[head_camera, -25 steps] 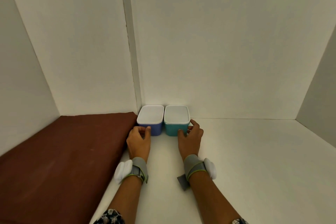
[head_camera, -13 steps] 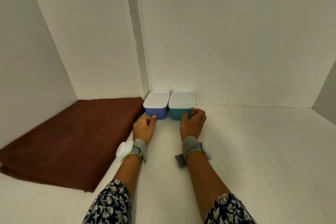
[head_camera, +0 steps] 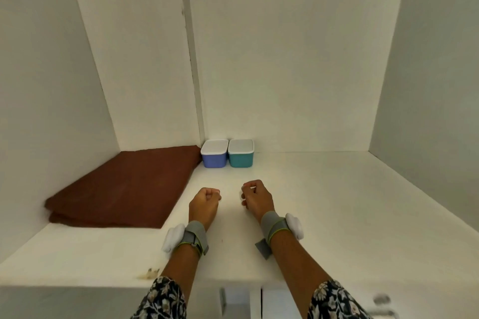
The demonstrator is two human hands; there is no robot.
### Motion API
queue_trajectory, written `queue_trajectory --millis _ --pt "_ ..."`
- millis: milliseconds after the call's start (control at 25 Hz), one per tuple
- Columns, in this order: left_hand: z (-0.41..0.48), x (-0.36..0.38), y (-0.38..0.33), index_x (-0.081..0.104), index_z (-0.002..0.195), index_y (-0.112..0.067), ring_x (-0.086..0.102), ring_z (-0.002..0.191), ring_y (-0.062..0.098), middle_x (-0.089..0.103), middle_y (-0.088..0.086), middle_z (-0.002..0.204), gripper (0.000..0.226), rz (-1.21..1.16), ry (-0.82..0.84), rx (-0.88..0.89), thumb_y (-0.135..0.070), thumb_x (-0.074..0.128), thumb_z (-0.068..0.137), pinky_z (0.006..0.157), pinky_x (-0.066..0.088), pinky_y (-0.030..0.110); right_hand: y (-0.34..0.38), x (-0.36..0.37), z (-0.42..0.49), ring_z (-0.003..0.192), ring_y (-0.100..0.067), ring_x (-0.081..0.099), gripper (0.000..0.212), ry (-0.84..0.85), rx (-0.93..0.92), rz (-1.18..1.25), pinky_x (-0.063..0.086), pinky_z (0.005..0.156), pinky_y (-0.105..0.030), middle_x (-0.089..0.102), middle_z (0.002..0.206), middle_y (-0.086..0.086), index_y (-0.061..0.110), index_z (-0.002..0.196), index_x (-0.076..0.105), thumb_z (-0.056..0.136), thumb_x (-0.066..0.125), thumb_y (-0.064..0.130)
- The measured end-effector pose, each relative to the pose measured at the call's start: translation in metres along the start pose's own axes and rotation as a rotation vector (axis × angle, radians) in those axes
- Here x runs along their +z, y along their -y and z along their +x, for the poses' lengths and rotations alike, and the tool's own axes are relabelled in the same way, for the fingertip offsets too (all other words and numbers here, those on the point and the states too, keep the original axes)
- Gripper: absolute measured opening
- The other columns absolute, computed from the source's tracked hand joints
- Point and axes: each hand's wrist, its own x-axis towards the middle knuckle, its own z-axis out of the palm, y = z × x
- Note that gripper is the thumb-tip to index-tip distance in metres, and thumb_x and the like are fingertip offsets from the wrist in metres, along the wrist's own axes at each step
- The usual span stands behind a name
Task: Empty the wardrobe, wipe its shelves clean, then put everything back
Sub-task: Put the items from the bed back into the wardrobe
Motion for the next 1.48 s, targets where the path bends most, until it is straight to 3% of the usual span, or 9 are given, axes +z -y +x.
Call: queue_trajectory --millis 120,360,480,560,720,920,1160,1320,1480 --pt "-0.062 -0.008 -0.004 0.061 0.099 -0.013 0.059 0.092 0.024 0.066 0.007 0.100 0.012 -0.023 0.066 0.034 -0.012 0.051 0.092 0.089 0.046 0.032 -0.004 -0.026 -0.076 0.064 -0.016 0.057 0.009 -0.038 -0.081 0.003 0.047 0.072 -0.027 0.060 0.077 0.004 0.015 0.099 0.056 0.092 0.051 0.017" --pt "-0.177 -0.018 0.005 0.060 0.098 -0.017 0.058 0.085 0.022 0.066 0.005 0.098 0.014 -0.110 0.162 0.079 -0.009 0.051 0.090 0.085 0.049 0.034 -0.031 -0.064 -0.223 0.066 -0.014 0.060 0.013 -0.132 -0.193 -0.030 0.047 0.067 -0.024 0.062 0.081 -0.002 0.019 0.098 0.058 0.091 0.050 0.011" --pt "-0.228 -0.012 0.004 0.058 0.098 -0.014 0.056 0.077 0.021 0.065 0.005 0.093 0.013 -0.185 0.248 0.067 -0.007 0.049 0.091 0.072 0.048 0.026 -0.048 -0.089 -0.273 0.065 -0.014 0.059 0.015 -0.200 -0.160 -0.038 0.046 0.063 -0.021 0.062 0.083 -0.006 0.019 0.097 0.058 0.091 0.049 0.009" --pt "-0.257 -0.003 0.008 0.058 0.098 -0.013 0.054 0.070 0.018 0.065 0.004 0.092 0.014 -0.189 0.309 0.044 -0.007 0.048 0.092 0.065 0.045 0.022 -0.061 -0.105 -0.304 0.066 -0.014 0.059 0.015 -0.244 -0.130 -0.021 0.045 0.060 -0.016 0.061 0.083 -0.007 0.016 0.098 0.059 0.091 0.049 0.007" --pt "-0.324 0.029 0.023 0.059 0.099 -0.015 0.055 0.073 0.017 0.065 0.001 0.092 0.014 -0.168 0.440 -0.042 -0.010 0.048 0.092 0.071 0.046 0.025 -0.091 -0.147 -0.371 0.068 -0.015 0.058 0.017 -0.339 -0.059 -0.048 0.045 0.059 -0.012 0.060 0.080 -0.005 0.015 0.098 0.060 0.091 0.048 0.005" --pt "-0.425 0.083 0.039 0.058 0.098 -0.014 0.053 0.066 0.017 0.065 0.007 0.094 0.012 -0.121 0.594 -0.072 -0.011 0.047 0.094 0.063 0.042 0.024 -0.139 -0.211 -0.470 0.073 -0.016 0.054 0.020 -0.497 0.050 -0.050 0.045 0.071 -0.025 0.060 0.079 -0.006 0.026 0.085 0.062 0.088 0.053 0.009" --pt "-0.623 0.159 0.065 0.056 0.102 -0.010 0.051 0.065 0.016 0.062 0.011 0.099 0.013 0.037 0.891 -0.133 -0.013 0.046 0.096 0.060 0.040 0.026 -0.213 -0.317 -0.644 0.079 -0.015 0.056 0.015 -0.688 0.219 -0.047 0.049 0.082 -0.032 0.061 0.082 0.001 0.024 0.089 0.062 0.089 0.051 0.013" --pt "-0.789 0.209 0.069 0.056 0.105 -0.010 0.052 0.067 0.016 0.061 0.009 0.097 0.015 0.127 1.171 -0.140 -0.013 0.043 0.097 0.061 0.040 0.025 -0.259 -0.389 -0.782 0.074 -0.019 0.054 0.014 -0.879 0.344 -0.001 0.047 0.075 -0.032 0.062 0.081 -0.005 0.022 0.087 0.061 0.089 0.050 0.013" --pt "-0.922 0.228 0.076 0.053 0.083 -0.016 0.048 0.063 0.015 0.059 0.006 0.084 0.019 0.158 1.374 -0.166 -0.011 0.042 0.098 0.058 0.039 0.021 -0.300 -0.430 -0.895 0.075 -0.021 0.056 0.010 -1.047 0.488 0.031 0.046 0.075 -0.033 0.065 0.082 -0.004 0.023 0.086 0.059 0.088 0.051 0.017"
